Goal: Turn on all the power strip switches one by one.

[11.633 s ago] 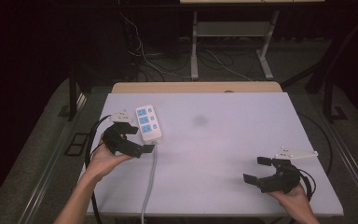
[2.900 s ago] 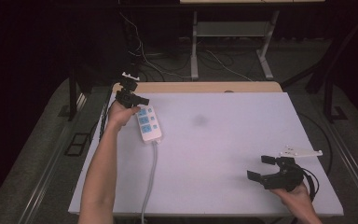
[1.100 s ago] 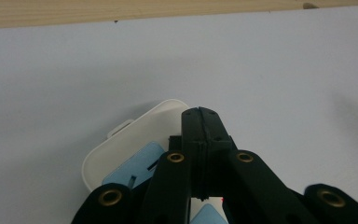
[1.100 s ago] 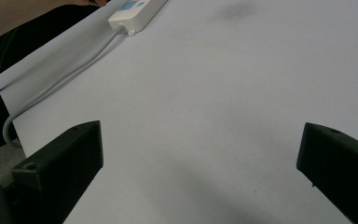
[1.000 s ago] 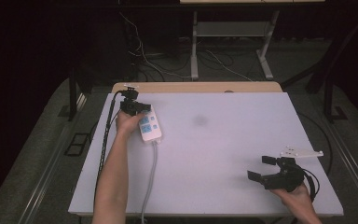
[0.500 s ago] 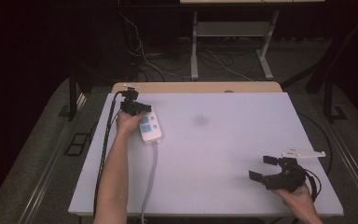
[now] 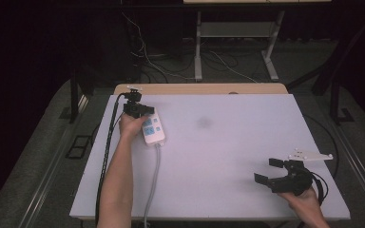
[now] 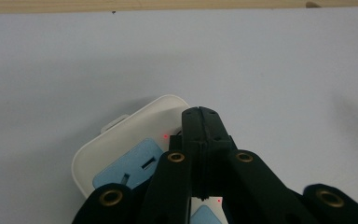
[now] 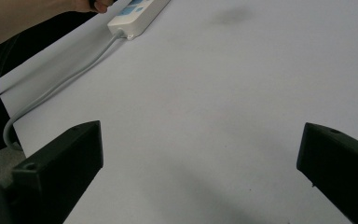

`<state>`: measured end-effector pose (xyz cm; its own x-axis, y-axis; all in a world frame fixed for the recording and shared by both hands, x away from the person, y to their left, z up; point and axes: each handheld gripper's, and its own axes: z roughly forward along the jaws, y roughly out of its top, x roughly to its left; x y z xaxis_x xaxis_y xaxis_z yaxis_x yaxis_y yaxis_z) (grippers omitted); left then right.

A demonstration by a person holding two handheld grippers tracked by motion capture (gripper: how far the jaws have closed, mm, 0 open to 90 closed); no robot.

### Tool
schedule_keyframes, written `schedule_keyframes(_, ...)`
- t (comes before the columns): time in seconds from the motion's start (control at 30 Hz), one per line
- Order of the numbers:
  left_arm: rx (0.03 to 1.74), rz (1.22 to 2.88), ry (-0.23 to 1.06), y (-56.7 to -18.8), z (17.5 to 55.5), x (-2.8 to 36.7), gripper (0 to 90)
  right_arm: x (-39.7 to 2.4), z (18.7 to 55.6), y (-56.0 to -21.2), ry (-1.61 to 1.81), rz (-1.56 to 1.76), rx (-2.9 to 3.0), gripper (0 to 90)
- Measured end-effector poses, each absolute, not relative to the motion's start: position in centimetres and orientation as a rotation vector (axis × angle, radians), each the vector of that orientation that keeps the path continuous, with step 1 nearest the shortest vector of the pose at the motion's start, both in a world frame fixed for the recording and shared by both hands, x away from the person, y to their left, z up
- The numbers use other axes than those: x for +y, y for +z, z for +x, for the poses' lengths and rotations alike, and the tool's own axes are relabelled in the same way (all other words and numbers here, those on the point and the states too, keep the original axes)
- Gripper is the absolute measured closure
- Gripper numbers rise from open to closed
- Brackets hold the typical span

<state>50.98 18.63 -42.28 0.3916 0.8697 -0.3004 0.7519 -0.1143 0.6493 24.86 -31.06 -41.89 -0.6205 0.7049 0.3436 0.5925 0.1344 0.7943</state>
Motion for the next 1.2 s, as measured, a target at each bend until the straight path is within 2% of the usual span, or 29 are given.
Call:
schedule_keyframes(0.83,1.235,1.843,0.242,-38.5,48.0,20.0,88.8,-31.1,24.8,-41.8,1.495,1.310,2.270,0.4)
schedule_keyframes(1.0,1.247,1.805,0.214,-38.1,47.2,20.7,61.9,-31.1,24.8,-41.8,1.496,1.308,2.269,0.4)
schedule_keyframes(1.2,1.227,1.796,0.167,-37.5,46.1,21.0,19.9,-31.1,24.8,-41.8,1.499,1.306,2.272,0.4)
